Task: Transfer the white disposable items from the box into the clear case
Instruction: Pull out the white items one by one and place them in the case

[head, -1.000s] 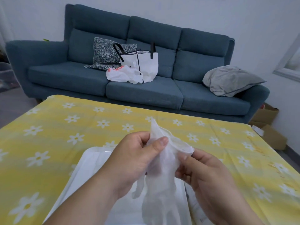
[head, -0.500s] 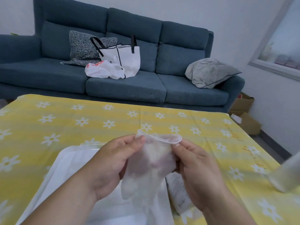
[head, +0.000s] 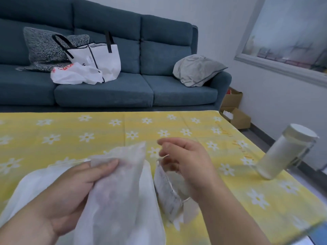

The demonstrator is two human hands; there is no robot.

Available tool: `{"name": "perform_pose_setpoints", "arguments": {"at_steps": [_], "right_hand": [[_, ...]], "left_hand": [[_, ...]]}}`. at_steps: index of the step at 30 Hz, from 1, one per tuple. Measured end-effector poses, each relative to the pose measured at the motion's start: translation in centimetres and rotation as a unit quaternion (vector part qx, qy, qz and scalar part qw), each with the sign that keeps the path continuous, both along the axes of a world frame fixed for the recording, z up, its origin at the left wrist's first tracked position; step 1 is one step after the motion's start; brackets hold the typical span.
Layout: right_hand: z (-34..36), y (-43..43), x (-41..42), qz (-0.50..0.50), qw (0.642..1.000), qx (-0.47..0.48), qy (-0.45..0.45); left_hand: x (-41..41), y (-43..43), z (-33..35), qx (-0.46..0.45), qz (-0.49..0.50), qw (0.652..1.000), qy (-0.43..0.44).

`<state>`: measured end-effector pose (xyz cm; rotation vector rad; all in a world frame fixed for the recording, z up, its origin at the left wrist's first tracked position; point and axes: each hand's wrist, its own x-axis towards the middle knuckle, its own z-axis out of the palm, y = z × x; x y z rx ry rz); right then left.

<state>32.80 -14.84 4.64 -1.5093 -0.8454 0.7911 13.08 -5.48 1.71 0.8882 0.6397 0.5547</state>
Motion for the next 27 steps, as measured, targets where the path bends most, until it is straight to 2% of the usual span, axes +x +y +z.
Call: {"name": "perform_pose_setpoints", "arguments": {"at_steps": [2,3,6,9,12,21,27], "right_hand": [[-1.4,0.4,2.2,-0.097,0.990,-0.068,-0.074],[-2.0,0.6,2.9,-0.104,0.979,-0.119,-0.131],[-3.9,1.0,3.3,-0.036,0.945,-0.252,-0.206],[-4.9,1.5,2.5,0.054,0.910,-0.323,-0.255],[-5.2,2.0,2.4,0.065,0.896,-0.341,-0.276],[-3.8,2.2,2.5,-0.048,0.846,-0.331,-0.415],[-4.0,1.5,3.7,-0.065,0.830,-0.378,-0.404]], "left_hand": [[-0.3,0.7,-0.2,0.013,0.064,0.998,0.003],[-0.4,1.0,-0.2,0.012,0.082,0.996,-0.009],[-0.7,1.7,-0.2,0.002,0.097,0.994,-0.054],[-0.8,2.1,-0.3,-0.026,0.100,0.992,-0.079],[-0.5,2.3,0.2,-0.054,0.119,0.988,-0.084],[-0.6,2.5,0.6,-0.080,0.166,0.978,-0.096],[-1.1,2.5,0.8,-0.058,0.179,0.980,-0.066]]}}
